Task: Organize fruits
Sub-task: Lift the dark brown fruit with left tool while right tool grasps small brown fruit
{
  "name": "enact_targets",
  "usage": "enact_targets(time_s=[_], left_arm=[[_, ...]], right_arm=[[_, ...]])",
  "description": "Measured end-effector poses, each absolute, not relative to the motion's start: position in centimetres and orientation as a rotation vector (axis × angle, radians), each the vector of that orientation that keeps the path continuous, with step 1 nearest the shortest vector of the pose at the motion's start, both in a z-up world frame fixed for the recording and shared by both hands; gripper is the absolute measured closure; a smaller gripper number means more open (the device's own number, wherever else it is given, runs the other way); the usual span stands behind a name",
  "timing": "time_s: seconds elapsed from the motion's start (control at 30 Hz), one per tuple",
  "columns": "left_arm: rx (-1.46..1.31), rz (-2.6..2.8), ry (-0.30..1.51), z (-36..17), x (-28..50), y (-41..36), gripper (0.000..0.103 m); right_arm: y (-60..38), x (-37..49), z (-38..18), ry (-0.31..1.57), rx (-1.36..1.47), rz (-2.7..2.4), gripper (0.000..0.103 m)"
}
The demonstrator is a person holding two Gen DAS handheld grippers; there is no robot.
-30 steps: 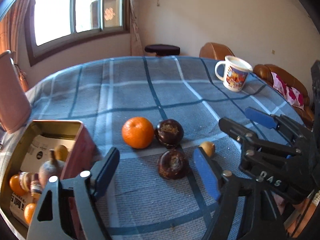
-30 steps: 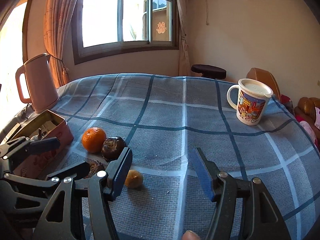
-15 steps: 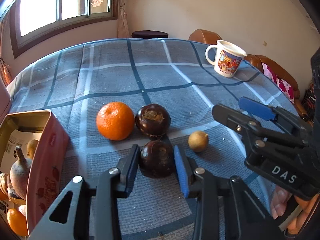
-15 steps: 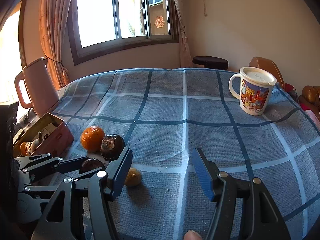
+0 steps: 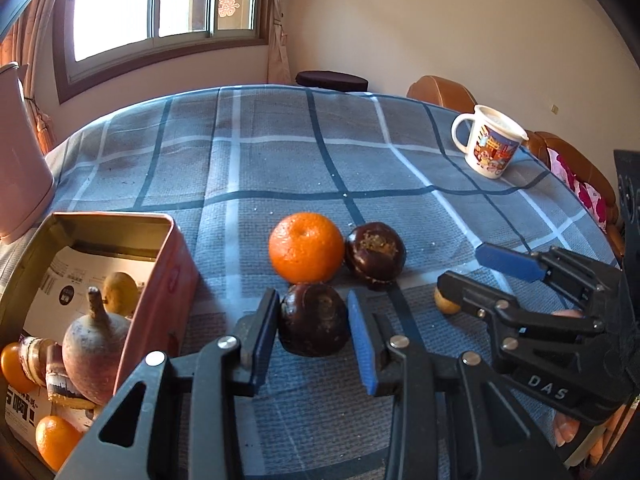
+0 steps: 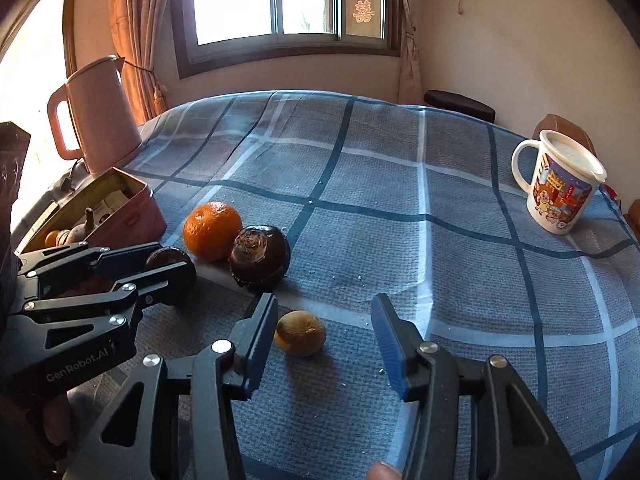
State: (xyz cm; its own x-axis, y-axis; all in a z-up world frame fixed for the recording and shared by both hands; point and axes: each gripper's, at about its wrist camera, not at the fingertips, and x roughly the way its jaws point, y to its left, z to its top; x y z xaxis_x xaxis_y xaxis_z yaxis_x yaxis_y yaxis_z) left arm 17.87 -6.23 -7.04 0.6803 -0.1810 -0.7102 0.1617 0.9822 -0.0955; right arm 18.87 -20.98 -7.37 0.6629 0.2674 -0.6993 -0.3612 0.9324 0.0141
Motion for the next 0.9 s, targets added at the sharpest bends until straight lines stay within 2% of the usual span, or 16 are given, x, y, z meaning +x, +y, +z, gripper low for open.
enact_targets(time_s=[0.1,0.27,0.9], left_arm=[[-0.042,-0.2,0.812,-7.2,18.1,-6.0,0.065],[-0.062,-0.208,0.817,-7.3,18.2,-5.8,0.066],[-0.103,-0.253,0.717,-6.0,16.8,-5.0,0.066]], right_arm=[[-20.8,19.1,-7.8,0.806,-0.126,0.402,0.055],[-20.5,19.2,-8.2,0.838,-0.139,0.421,0.075],[-20.8,17.2,-6.4,0.694,-0.149,0.405,0.075]])
